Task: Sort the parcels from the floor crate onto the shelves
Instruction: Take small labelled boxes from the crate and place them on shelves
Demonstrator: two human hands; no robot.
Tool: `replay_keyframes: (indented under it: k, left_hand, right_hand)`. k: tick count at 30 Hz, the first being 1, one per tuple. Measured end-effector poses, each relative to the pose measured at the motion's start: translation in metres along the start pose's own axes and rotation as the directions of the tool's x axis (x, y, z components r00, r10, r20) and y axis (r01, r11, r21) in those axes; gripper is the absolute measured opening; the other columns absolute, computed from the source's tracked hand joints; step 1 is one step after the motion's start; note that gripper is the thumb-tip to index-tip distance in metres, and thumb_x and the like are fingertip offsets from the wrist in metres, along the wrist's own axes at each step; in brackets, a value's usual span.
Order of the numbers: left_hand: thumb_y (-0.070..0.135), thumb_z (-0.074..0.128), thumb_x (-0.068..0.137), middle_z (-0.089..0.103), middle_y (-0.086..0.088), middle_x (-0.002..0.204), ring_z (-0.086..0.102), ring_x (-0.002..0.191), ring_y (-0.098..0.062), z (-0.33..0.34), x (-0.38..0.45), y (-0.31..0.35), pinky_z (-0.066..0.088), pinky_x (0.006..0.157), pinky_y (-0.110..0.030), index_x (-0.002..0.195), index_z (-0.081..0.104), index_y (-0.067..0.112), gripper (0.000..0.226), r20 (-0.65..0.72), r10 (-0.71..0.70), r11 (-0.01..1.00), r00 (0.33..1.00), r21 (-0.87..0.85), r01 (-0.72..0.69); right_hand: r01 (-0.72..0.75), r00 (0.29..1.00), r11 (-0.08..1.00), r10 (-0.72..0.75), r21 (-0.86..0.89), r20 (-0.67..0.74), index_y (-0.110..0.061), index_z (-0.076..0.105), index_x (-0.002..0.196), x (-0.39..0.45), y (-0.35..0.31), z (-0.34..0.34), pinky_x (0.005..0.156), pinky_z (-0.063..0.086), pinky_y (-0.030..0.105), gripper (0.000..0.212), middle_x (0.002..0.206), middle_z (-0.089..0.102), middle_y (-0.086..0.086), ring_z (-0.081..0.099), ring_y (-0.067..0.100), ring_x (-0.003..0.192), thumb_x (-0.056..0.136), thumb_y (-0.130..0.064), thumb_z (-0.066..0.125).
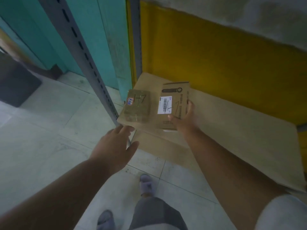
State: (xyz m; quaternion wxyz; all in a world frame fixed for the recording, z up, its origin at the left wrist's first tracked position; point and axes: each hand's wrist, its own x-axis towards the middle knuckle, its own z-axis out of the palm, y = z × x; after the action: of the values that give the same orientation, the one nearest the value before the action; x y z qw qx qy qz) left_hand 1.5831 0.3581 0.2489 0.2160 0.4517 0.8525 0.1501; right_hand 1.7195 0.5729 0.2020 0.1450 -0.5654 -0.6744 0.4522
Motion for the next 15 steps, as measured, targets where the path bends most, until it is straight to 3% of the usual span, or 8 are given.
replay_keyframes:
  k: [3,6,9,12,15]
  left_hand:
    - [0.045,0.054,0.095,0.059,0.005,0.129,0.056,0.115,-0.017,0.008,0.004,-0.003,0.049,0.097,-0.036,0.141,0.044,0.028,0.050,0.006,-0.009,1.000,1.000,0.012,0.009]
    - [0.043,0.053,0.096,0.057,0.006,0.132,0.054,0.120,-0.016,0.015,0.006,-0.006,0.047,0.100,-0.035,0.144,0.042,0.026,0.052,0.009,-0.020,1.000,1.000,0.013,0.020]
    - [0.042,0.054,0.096,0.056,0.005,0.136,0.052,0.123,-0.016,0.021,0.009,-0.007,0.046,0.103,-0.034,0.144,0.042,0.026,0.053,0.013,-0.025,0.999,1.000,0.023,0.025]
    - [0.041,0.054,0.096,0.055,0.003,0.138,0.053,0.123,-0.018,0.021,0.008,-0.011,0.047,0.103,-0.037,0.145,0.042,0.025,0.053,0.011,-0.047,0.999,0.999,0.020,0.047]
    - [0.041,0.054,0.096,0.056,0.003,0.137,0.055,0.120,-0.020,0.015,-0.002,-0.017,0.049,0.101,-0.039,0.144,0.042,0.025,0.052,0.021,-0.061,0.998,0.998,0.009,0.061]
  right_hand:
    - [-0.005,0.999,0.997,0.007,-0.071,0.033,-0.025,0.024,0.153,0.019,0.012,0.023,0.086,0.040,0.025,0.089,0.136,0.056,-0.004,0.054,0.010,0.114,0.083,-0.019,0.079]
    - [-0.039,0.999,0.986,0.040,-0.162,0.002,-0.022,0.032,0.145,0.026,0.023,0.039,0.080,0.046,0.030,0.077,0.128,0.063,0.003,0.063,0.024,0.112,0.083,-0.026,0.077]
    - [-0.041,0.998,0.924,0.024,-0.379,-0.052,-0.013,0.036,0.138,0.027,0.016,0.045,0.073,0.042,0.033,0.066,0.126,0.059,0.011,0.061,0.031,0.109,0.088,-0.042,0.068]
    - [-0.071,0.997,0.813,0.037,-0.577,-0.070,-0.006,0.034,0.143,0.022,0.006,0.043,0.082,0.048,0.040,0.072,0.136,0.047,0.018,0.053,0.034,0.120,0.092,-0.051,0.060]
    - [-0.099,0.995,0.774,0.088,-0.625,-0.049,-0.006,0.034,0.143,0.006,0.004,0.036,0.089,0.049,0.043,0.072,0.140,0.040,0.020,0.046,0.035,0.126,0.094,-0.054,0.055]
